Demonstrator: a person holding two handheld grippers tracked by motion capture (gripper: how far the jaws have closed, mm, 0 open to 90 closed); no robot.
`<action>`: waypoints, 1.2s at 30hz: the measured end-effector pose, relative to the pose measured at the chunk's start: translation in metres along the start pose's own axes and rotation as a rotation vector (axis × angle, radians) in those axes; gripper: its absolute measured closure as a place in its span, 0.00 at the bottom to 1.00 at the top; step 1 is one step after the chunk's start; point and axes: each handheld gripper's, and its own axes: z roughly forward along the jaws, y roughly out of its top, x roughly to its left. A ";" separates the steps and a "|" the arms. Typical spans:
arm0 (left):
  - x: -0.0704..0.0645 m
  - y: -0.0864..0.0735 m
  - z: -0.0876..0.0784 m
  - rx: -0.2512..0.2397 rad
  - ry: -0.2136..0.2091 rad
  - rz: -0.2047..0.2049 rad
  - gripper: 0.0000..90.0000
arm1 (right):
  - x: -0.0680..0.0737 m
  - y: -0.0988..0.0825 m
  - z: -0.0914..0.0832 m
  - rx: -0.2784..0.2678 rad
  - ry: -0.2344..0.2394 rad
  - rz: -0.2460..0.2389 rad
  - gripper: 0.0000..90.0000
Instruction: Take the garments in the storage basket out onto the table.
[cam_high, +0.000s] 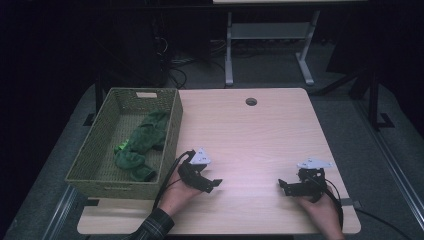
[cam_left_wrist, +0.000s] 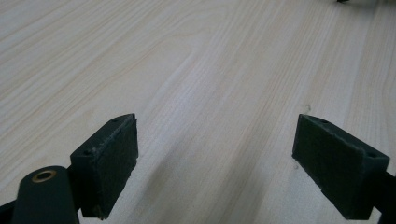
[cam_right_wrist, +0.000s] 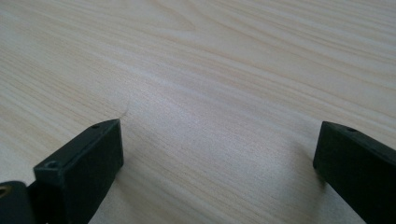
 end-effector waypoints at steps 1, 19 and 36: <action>0.000 0.001 -0.001 0.000 0.002 0.005 0.15 | 0.000 0.000 0.000 -0.001 0.000 -0.002 0.02; 0.003 0.015 -0.013 -0.004 -0.008 -0.009 0.16 | 0.000 0.000 0.000 0.000 0.000 -0.001 0.02; 0.004 0.034 -0.028 0.001 -0.021 0.003 0.16 | 0.000 0.000 0.000 0.002 0.002 0.002 0.02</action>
